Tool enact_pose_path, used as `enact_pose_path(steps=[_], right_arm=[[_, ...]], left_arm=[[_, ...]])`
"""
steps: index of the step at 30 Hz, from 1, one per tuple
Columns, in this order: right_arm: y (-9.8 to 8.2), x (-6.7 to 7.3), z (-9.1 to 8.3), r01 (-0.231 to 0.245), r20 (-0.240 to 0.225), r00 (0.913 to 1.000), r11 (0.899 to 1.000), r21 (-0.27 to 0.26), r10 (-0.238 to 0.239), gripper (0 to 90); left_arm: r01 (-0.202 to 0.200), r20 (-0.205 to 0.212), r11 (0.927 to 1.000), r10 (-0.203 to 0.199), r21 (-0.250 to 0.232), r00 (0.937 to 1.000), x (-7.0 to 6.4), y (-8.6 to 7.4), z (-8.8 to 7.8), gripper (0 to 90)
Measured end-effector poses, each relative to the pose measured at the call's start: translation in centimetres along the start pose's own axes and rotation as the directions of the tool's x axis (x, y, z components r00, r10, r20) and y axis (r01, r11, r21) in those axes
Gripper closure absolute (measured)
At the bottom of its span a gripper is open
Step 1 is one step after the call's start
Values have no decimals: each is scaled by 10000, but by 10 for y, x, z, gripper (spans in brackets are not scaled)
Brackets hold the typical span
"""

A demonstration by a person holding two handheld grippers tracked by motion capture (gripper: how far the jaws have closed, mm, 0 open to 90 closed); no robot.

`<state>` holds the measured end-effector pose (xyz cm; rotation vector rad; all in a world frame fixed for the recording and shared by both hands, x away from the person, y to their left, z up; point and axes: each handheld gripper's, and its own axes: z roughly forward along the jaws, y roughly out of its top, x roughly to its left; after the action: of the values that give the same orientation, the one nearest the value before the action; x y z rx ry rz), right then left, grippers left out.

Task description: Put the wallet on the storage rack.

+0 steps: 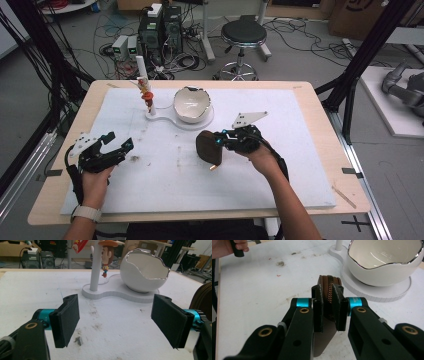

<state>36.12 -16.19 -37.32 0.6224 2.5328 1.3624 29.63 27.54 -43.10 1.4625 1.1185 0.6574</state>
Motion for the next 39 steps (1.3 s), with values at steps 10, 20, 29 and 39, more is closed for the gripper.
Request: enact_pose_path(steps=[10, 20, 29, 39], right_arm=[[-3, 3, -7, 234, 540, 9984, 9897, -1415, -159, 428], [-26, -4, 27, -634, -545, 9962, 9954, 723, 674, 657], [-16, -13, 20, -959, -345, 9947, 9953, 154, 964, 660], [35, -31, 24, -56, 6, 10000, 9985, -545, 56, 656]], left_arm=[[45, -8, 10000, -45, -16, 10000, 1, 0, 0, 227], [56, -45, 10000, -55, 30, 10000, 2, -1, 0, 227], [30, 44, 9999, -30, 105, 10000, 1, -1, 1, 228], [132, 84, 9998, -133, 154, 9999, 3, -2, 1, 229]])
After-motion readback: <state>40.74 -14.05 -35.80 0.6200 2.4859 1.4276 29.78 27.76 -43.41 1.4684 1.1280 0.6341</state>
